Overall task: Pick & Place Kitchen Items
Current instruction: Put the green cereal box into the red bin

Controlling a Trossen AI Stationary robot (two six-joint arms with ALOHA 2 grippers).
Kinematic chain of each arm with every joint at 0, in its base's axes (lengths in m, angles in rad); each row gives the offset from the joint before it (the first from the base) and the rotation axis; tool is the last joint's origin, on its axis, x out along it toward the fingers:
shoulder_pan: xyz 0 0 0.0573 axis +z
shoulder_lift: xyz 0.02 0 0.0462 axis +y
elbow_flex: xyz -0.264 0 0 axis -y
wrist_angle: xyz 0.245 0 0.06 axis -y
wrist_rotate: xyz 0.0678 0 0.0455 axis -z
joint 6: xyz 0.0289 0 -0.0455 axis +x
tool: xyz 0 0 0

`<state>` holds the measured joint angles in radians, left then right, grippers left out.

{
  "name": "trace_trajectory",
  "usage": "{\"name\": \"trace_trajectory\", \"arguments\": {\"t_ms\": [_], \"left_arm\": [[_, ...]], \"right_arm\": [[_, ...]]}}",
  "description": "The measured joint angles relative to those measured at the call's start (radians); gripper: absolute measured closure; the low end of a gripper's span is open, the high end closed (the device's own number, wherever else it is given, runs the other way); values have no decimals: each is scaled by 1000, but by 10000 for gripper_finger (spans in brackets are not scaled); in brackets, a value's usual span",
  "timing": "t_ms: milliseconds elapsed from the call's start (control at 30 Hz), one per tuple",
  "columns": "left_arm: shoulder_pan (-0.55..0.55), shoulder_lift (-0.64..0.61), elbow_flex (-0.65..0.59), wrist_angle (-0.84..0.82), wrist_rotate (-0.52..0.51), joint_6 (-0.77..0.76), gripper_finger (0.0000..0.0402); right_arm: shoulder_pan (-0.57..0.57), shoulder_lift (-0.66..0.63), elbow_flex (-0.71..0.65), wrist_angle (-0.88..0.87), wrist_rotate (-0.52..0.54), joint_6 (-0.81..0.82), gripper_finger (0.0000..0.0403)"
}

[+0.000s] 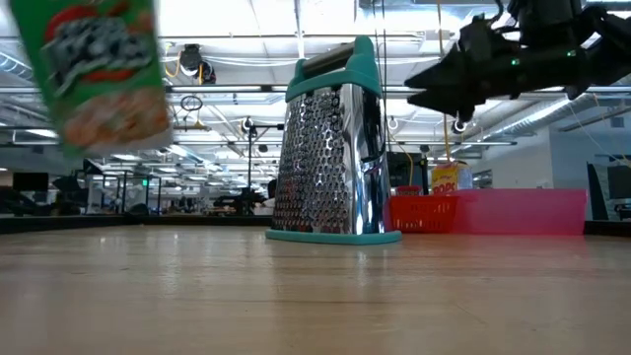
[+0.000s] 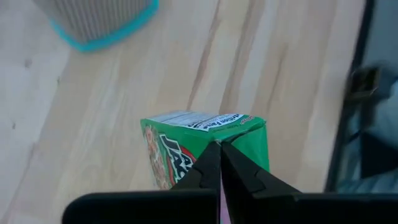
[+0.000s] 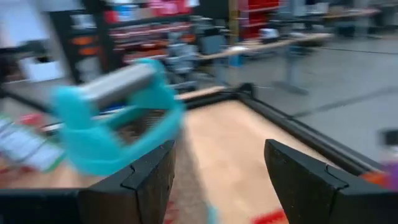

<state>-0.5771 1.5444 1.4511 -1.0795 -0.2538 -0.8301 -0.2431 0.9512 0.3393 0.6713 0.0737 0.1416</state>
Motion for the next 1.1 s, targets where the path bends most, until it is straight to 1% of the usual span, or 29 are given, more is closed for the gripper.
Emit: {"name": "trace_trajectory", "arguments": {"t_ms": [67, 200, 267, 467, 567, 733, 833, 933, 1000, 1100], "left_arm": [[17, -1, 36, 16, -21, -1, 401], [55, -2, 94, 70, -42, -17, 401], [75, -3, 100, 120, -44, -7, 401], [129, -2, 100, 267, 1, 74, 401], [151, 1, 100, 313, 29, 107, 401], [177, 1, 100, 385, 43, 149, 401], [196, 13, 101, 438, 62, 168, 401], [215, 39, 101, 478, 112, 191, 401], [230, 65, 101, 515, 146, 199, 401], [257, 96, 101, 521, 183, 200, 401]], "right_arm": [[23, 0, 0, 17, -52, -8, 165], [94, 0, 0, 21, -59, -49, 165], [135, 0, 0, 21, -60, -60, 165], [276, 0, 0, 52, -79, -78, 165], [347, 0, 0, 85, -78, -105, 165], [441, 12, 0, 154, -72, -113, 165], [479, 36, 1, 188, -69, -125, 165], [496, 79, 8, 216, -70, -136, 165], [501, 113, 30, 218, -70, -147, 165], [506, 177, 70, 207, -73, -157, 165]]}}
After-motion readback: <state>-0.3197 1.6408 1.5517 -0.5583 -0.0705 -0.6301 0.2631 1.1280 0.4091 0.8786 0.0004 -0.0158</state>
